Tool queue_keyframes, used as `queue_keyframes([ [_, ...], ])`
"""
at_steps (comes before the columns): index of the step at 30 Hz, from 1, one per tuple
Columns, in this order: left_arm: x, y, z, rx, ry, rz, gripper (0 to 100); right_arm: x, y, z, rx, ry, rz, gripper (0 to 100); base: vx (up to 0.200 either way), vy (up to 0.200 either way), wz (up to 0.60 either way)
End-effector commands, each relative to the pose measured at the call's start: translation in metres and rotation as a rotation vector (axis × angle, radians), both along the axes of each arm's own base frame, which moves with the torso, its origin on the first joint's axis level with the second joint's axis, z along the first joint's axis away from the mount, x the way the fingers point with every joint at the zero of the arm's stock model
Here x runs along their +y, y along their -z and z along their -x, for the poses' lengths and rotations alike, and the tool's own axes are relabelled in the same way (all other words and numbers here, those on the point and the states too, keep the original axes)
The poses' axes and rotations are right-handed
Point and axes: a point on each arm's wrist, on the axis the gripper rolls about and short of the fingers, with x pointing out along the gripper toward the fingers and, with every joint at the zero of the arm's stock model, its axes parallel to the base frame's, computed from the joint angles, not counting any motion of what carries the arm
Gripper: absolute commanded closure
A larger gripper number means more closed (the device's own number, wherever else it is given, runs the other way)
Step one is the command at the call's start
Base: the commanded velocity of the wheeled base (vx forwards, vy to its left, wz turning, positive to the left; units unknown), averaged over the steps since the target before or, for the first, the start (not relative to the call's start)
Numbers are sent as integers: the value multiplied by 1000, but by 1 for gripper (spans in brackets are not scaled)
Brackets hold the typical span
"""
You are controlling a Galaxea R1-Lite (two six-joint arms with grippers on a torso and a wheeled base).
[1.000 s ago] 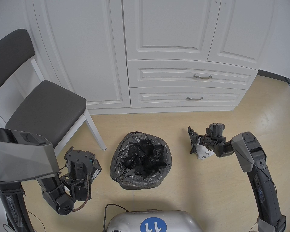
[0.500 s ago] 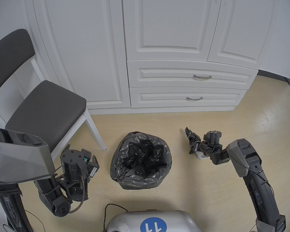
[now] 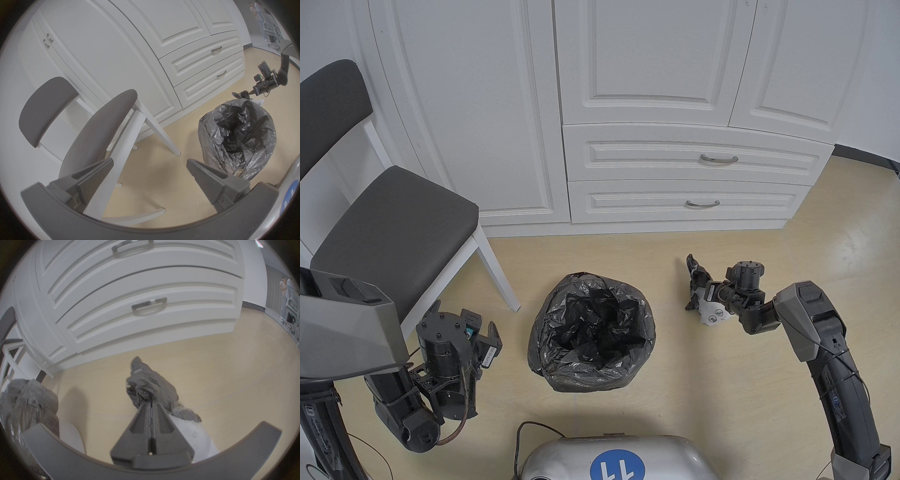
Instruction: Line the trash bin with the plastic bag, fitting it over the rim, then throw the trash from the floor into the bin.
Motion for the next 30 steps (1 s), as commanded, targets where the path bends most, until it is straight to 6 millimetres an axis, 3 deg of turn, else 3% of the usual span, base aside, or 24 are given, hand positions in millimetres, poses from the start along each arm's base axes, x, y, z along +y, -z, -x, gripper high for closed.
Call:
queue_keyframes([
  [1,4,-3,9,4,-3,18,0,-5,-48,8,-6,0,-2,100,0,0,0],
  [3,6,-3,10,3,-6,25,0,-6,-60,14,12,-6,-1,100,0,0,0],
  [5,9,-5,12,-1,-16,42,0,-6,-88,28,76,-51,-17,100,0,0,0],
  [6,9,-5,12,-1,-16,42,0,-6,-88,28,76,-51,-17,100,0,0,0],
  [7,11,-6,14,-5,-23,53,0,-6,-109,38,106,-88,-52,100,0,0,0],
  [9,14,-8,18,-5,-29,67,0,-6,-128,44,110,-91,-103,100,0,0,0],
  [13,17,-5,25,13,-20,88,0,-1,-122,44,113,-95,-102,100,0,0,0],
  [17,17,-5,32,40,92,165,0,1,-90,37,140,-106,-69,100,0,0,0],
  [18,16,-7,33,31,113,196,0,2,-85,35,136,-107,-58,0,0,0,0],
  [25,17,-21,40,-18,136,266,0,-1,-76,29,132,-87,-51,0,0,0,0],
  [30,22,-19,50,6,128,267,0,2,-65,27,145,-87,-43,0,200,0,0],
])
